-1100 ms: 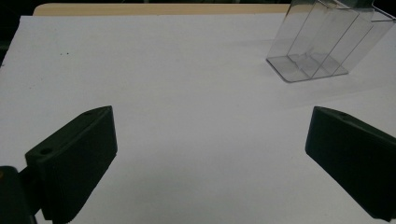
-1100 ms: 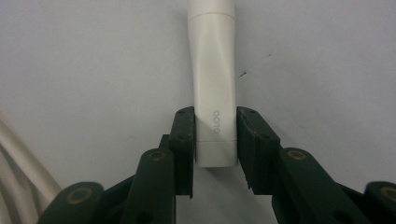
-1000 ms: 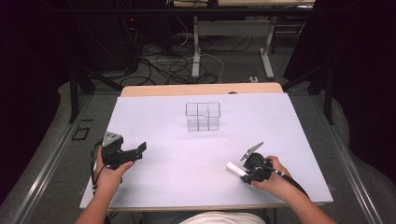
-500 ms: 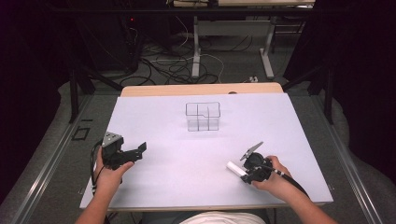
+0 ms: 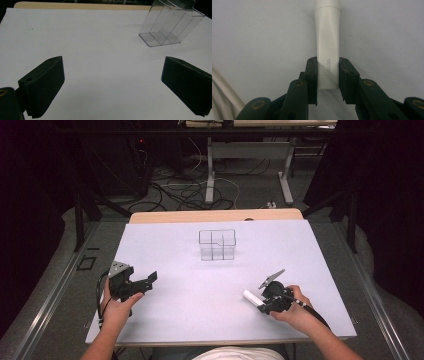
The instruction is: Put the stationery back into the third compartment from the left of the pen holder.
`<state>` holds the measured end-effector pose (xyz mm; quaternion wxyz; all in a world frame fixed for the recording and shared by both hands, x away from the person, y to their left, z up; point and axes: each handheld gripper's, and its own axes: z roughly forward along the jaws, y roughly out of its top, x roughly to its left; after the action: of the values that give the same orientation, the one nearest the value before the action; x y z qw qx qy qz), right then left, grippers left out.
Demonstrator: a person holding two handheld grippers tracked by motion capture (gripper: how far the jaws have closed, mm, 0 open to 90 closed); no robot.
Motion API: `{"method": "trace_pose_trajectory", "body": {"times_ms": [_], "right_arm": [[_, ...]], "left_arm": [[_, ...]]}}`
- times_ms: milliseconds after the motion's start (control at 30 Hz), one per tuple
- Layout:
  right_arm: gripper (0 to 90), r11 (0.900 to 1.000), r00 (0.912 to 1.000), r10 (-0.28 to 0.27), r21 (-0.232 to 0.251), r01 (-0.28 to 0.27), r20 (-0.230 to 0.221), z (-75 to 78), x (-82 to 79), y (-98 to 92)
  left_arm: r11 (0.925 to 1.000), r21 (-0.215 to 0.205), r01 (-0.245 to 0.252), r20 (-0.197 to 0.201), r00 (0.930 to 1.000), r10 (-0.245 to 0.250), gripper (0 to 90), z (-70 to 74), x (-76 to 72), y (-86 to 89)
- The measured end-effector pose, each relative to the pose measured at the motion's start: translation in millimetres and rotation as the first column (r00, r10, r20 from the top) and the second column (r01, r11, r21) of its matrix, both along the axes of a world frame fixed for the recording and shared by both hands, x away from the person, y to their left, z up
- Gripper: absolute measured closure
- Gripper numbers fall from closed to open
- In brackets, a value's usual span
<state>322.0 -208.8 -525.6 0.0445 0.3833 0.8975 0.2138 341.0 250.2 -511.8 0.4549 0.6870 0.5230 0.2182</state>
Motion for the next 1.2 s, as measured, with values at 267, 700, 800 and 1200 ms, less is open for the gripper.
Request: {"method": "trace_pose_trajectory", "body": {"times_ms": [267, 700, 800, 1200], "right_arm": [[71.4, 0.992, 0.993, -0.011, 0.123, -0.004, 0.117, 14.1, 3.8, 0.4], [71.4, 0.982, 0.9463, -0.027, 0.185, -0.035, 0.322, 34.5, 16.8, 11.4], [71.5, 0.979, 0.9376, -0.032, 0.199, -0.04, 0.346, 38.9, 20.0, 14.4], [71.4, 0.956, 0.8958, -0.083, 0.289, -0.052, 0.437, 54.0, 39.0, 32.1]], "left_arm": [[0.9998, 0.018, 0.009, 0.013, 0.9999, -0.01, 4.9, 1.2, 0.1, -7.1], [0.9983, -0.013, 0.058, 0.006, 0.9983, -0.057, 4.9, 13.8, 2.9, -25.5], [0.9979, -0.021, 0.062, 0.015, 0.998, -0.062, 5.6, 18.5, 3.6, -29.9], [0.997, -0.036, 0.069, 0.047, 0.9966, -0.067, 16.1, 33.6, 11.1, -44.0]]}}
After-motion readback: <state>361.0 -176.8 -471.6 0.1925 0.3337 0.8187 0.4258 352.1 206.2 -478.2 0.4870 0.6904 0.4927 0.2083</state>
